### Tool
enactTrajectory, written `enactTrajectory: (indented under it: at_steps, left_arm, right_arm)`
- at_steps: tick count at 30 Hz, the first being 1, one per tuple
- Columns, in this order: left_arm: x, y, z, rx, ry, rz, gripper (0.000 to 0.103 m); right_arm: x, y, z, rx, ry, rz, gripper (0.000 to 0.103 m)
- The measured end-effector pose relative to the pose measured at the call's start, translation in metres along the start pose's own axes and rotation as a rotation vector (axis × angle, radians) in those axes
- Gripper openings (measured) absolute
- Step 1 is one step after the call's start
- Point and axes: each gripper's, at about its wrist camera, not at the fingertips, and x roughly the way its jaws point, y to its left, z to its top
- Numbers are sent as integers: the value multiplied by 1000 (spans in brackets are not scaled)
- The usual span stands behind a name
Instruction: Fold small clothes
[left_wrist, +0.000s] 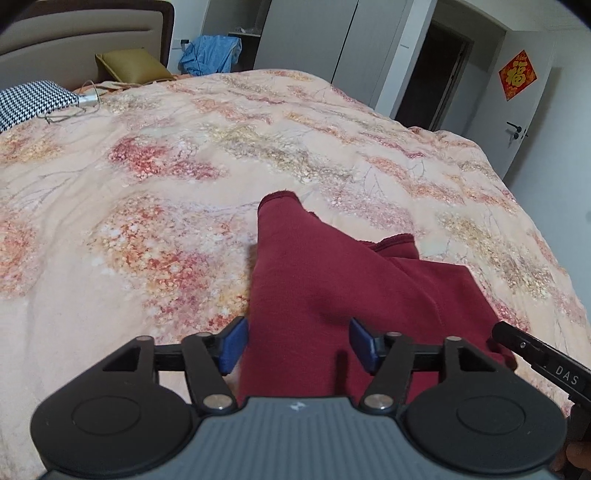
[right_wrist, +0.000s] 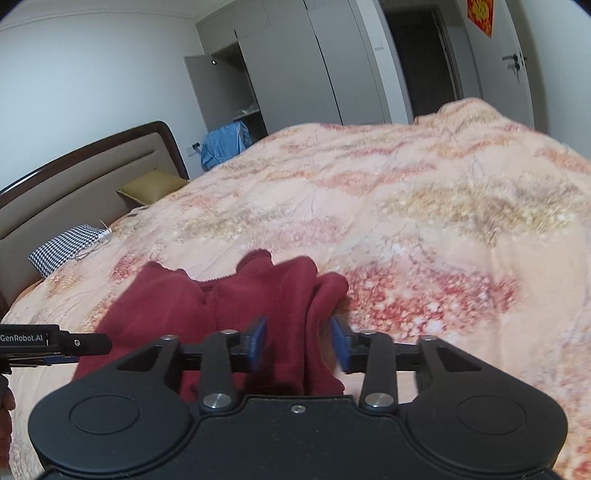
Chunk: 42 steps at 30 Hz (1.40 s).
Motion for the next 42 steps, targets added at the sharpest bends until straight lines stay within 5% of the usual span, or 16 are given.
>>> enactTrajectory:
  at_steps: [6,12,27,42]
  left_arm:
    - [-49,-10,-6,41,-89,8,93]
    - [-106,-9,-25,71,-165,12,103]
    - [-212,11,-112,131,-249,49,103]
    - [-240,28,-182,129,-219,72,103]
  right_arm:
    - [-48,15,0,-42,-71,5,85]
    - [-106,40,-12,-91,-143,28,102]
    - [-218,83,-73,-83,-156,31,102]
    - [-261,94,-132,-114,-90,-20,102]
